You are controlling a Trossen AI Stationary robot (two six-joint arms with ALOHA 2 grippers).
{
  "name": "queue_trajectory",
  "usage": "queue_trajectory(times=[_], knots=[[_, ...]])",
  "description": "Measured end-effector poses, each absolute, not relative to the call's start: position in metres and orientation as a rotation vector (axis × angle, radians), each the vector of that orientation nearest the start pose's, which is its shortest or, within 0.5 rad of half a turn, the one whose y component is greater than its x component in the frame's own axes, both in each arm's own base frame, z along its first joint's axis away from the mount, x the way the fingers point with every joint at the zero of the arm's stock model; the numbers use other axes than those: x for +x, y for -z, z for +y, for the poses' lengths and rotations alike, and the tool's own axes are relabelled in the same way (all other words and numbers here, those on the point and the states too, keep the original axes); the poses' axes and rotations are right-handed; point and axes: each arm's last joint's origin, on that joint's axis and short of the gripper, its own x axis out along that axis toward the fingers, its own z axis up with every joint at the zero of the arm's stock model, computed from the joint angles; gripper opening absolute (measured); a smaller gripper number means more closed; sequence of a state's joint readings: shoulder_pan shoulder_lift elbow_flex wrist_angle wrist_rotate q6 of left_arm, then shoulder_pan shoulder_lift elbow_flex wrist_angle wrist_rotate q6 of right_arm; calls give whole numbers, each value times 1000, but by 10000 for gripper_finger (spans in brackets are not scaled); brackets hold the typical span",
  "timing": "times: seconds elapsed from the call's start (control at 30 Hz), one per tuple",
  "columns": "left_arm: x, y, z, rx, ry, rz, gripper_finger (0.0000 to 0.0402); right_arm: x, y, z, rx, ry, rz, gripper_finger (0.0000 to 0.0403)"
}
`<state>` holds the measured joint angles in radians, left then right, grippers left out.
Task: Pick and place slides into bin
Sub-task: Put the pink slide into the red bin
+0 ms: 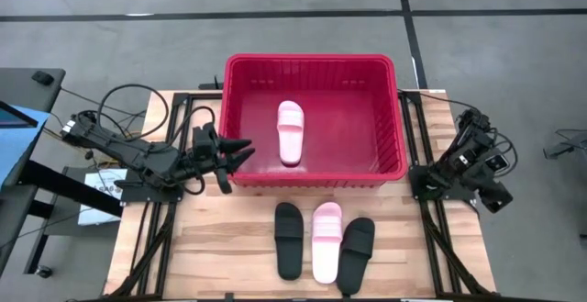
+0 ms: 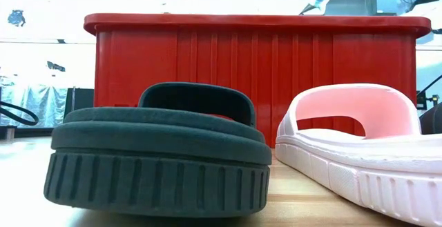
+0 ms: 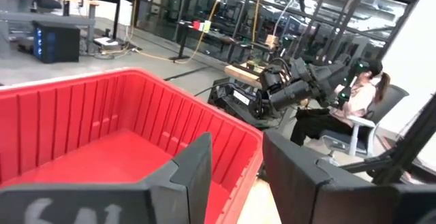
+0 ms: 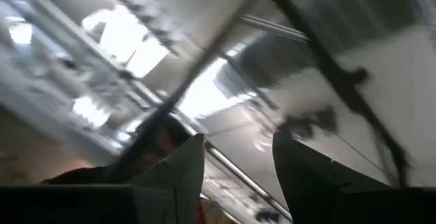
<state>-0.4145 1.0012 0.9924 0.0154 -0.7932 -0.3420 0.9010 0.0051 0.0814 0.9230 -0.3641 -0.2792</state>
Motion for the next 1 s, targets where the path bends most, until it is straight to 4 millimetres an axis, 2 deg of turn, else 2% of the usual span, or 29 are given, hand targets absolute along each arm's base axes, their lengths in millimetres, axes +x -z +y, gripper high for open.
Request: queue_trajectory(times=[0.13, 0.3, 0.47, 0.57, 0.77, 1.0], knots=[[202, -384, -66, -352, -382, -74, 122, 32, -262, 41, 217, -741, -970, 161], [202, -384, -66, -357, -381, -74, 122, 42, -268, 38, 226, -436, -713, 157], [202, -384, -66, -314, -371, -62, 122, 42, -295, 27, 193, -206, -541, 158], [202, -383, -67, -276, -340, -41, 122, 46, -311, 27, 145, -116, -435, 155], [203, -381, -69, -240, -275, -7, 122, 68, -335, 48, 38, 74, -232, 141], [203, -379, -73, -222, -133, 25, 122, 96, -354, 82, -15, 119, -131, 135]])
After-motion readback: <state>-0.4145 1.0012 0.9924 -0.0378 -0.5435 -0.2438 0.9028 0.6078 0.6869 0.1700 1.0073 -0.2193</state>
